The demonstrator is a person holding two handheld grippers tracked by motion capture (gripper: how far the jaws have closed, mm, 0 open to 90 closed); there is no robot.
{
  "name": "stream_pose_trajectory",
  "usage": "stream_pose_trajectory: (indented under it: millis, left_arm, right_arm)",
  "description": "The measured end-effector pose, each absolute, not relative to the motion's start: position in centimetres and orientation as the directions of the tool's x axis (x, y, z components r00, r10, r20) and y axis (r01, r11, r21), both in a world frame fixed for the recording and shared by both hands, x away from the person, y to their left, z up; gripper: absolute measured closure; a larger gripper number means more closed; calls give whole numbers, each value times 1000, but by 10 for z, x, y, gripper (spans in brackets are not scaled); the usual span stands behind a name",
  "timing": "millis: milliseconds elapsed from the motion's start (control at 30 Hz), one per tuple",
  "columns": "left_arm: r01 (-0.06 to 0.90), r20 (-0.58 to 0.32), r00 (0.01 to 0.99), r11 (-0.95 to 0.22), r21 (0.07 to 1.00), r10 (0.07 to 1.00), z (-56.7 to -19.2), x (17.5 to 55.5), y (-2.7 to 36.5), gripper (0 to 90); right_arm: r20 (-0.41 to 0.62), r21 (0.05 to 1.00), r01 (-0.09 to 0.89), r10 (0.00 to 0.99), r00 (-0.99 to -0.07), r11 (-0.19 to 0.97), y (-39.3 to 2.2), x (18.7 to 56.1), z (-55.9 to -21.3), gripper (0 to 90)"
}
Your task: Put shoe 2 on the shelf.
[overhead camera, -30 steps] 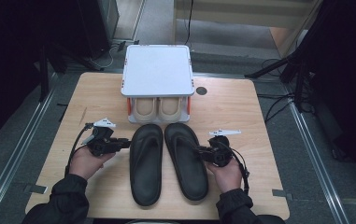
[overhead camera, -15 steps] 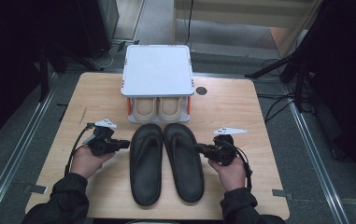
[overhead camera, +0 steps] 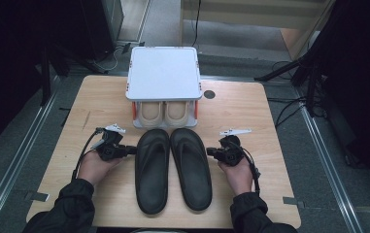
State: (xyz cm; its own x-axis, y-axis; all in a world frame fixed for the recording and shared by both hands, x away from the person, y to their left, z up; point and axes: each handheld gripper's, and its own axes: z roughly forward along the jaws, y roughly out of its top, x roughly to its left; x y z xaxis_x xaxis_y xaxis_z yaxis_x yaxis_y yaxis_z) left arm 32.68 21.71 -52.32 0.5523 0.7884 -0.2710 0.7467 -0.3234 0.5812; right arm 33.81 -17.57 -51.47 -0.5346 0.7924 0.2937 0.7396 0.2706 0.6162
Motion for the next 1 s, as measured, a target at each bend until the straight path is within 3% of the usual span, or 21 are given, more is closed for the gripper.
stream_pose_trajectory:
  millis: [1000]
  left_arm:
    - [724, -252, 608, -394, 567, 753, -518, 313, 205, 860]
  right_arm:
    - [300, 599, 751, 791, -533, 279, -170, 335, -518, 900]
